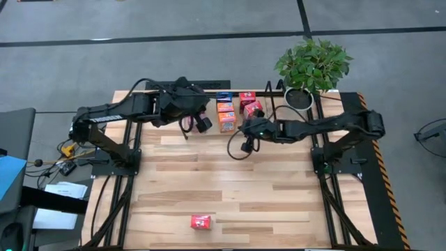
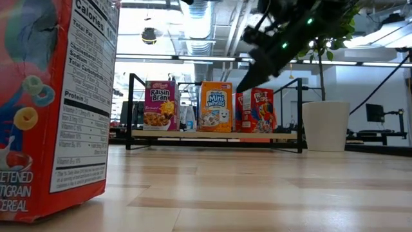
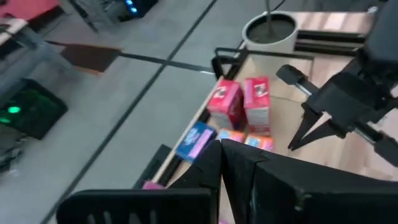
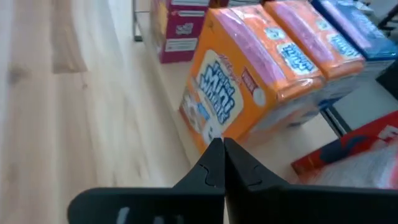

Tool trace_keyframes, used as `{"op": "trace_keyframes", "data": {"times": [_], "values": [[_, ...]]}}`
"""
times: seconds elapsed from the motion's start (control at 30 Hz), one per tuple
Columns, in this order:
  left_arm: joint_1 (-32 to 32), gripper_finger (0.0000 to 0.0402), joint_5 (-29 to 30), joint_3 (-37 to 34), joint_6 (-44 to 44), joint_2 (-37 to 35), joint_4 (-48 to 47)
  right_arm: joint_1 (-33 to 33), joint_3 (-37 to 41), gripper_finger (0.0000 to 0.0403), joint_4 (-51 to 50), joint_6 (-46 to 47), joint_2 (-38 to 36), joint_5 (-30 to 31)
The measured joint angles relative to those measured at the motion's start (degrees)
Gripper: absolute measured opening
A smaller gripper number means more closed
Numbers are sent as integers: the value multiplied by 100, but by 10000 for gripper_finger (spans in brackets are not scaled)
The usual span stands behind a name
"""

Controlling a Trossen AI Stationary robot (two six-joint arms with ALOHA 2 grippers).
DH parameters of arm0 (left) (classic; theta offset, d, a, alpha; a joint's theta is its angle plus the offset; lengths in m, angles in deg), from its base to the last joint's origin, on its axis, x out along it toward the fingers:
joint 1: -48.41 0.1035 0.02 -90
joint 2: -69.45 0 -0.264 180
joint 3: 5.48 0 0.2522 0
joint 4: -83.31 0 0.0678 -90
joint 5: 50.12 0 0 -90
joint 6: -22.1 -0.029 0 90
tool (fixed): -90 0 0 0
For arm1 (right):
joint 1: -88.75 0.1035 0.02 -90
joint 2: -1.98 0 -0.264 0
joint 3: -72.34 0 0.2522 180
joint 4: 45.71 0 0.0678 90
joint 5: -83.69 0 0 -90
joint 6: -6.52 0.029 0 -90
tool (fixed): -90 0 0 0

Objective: Stack cereal on shelf
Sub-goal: Put the orange cereal box on the shelf aligned with the other orange cereal box

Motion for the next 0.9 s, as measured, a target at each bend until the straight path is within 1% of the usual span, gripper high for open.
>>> {"op": "trace_keyframes", "data": {"times": [0.17,0.5,0.67,0.73,0.8,0.9], "values": [[-96,0,214,115,45,-27,-272,-155,-28,9,100,0,303,3],[-124,0,271,112,128,-52,-442,-363,-40,11,319,-149,400,-7],[-122,0,287,112,115,-52,-477,-378,-49,11,490,-151,529,-290],[-122,0,293,112,109,-52,-479,-369,-22,9,453,-166,564,-318],[-120,0,325,112,109,-52,-491,-359,-48,9,654,-155,637,-344],[-119,0,387,112,111,-52,-525,-317,-71,14,601,-155,636,-362]]}}
